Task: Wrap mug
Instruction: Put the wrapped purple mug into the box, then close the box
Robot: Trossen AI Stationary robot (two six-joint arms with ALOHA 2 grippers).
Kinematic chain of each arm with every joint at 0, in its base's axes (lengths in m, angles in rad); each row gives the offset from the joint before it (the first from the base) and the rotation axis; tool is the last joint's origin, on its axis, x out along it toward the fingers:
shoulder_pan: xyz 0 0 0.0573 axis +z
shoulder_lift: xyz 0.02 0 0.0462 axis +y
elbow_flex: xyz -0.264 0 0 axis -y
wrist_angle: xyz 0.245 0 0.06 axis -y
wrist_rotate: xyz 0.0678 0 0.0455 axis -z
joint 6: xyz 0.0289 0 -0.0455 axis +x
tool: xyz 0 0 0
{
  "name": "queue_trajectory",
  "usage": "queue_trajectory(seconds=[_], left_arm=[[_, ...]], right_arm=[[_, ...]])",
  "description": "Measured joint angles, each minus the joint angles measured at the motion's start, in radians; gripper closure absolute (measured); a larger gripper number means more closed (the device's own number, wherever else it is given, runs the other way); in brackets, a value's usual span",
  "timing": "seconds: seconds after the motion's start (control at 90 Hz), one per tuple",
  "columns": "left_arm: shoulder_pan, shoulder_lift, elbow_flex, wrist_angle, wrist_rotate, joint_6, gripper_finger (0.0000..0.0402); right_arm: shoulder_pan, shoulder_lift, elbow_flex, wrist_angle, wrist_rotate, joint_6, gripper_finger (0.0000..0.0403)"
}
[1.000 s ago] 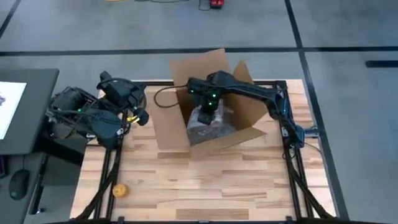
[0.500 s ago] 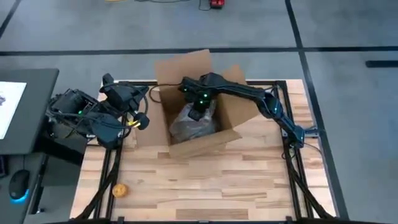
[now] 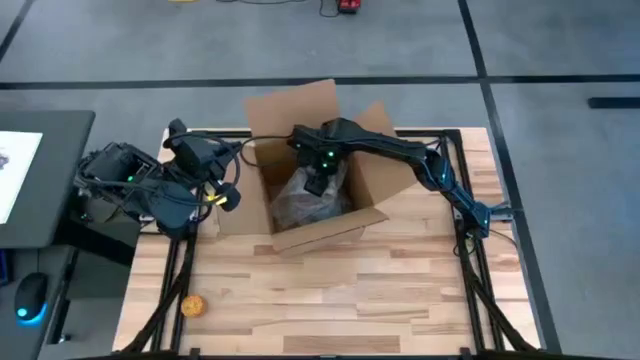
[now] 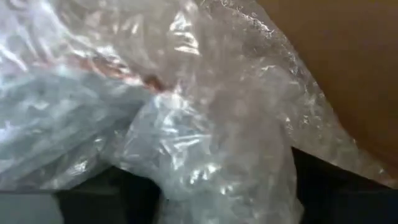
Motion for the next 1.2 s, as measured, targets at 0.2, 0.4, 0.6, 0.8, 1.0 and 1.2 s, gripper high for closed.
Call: queue_trajectory(seconds=[0.2,0.4,0.6,0.8,1.0,1.2], left_arm=[[0.0,0.0,0.0,0.0,0.033,0.0,0.0402],[0.0,0.0,0.0,0.0,0.033,0.0,0.0402],[0.0,0.0,0.0,0.0,0.035,0.017,0.0402],[0.0,0.0,0.0,0.0,0.037,0.012,0.0402],[-0.022,0.0,0.0,0.0,0.038,-0.03,0.0402],[-0.083,-0.031,-0.001,-0.001,0.041,-0.095,0.0402]], right_arm=[[0.003,-0.095,0.003,-0.004,-0.003,0.004,0.0137],[0.002,-0.112,0.003,0.003,-0.004,0.007,0.0137],[0.016,-0.09,-0.02,0.03,-0.005,-0.013,0.0136],[0.023,-0.117,-0.006,0.022,-0.011,-0.055,0.0136],[0.04,-0.223,0.004,0.074,-0.01,-0.061,0.0137],[0.075,-0.386,0.003,0.177,-0.002,-0.114,0.0137]])
